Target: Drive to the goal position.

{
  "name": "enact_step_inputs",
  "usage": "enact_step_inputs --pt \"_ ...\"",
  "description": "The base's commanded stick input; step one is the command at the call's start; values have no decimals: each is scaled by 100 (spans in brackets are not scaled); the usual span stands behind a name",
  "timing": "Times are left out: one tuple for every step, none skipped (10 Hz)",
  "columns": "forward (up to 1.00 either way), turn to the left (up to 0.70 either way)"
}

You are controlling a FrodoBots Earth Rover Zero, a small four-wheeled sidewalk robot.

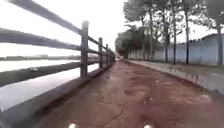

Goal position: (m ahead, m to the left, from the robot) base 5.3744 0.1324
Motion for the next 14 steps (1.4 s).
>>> enact_step_inputs --pt "85 -31" --pt "85 -31" --pt "85 -31" --pt "85 -31" --pt "85 -27" --pt "85 -18" --pt "85 -9" --pt "85 0" --pt "85 3" --pt "85 3" --pt "85 3" --pt "85 3" --pt "85 3" --pt "85 3"
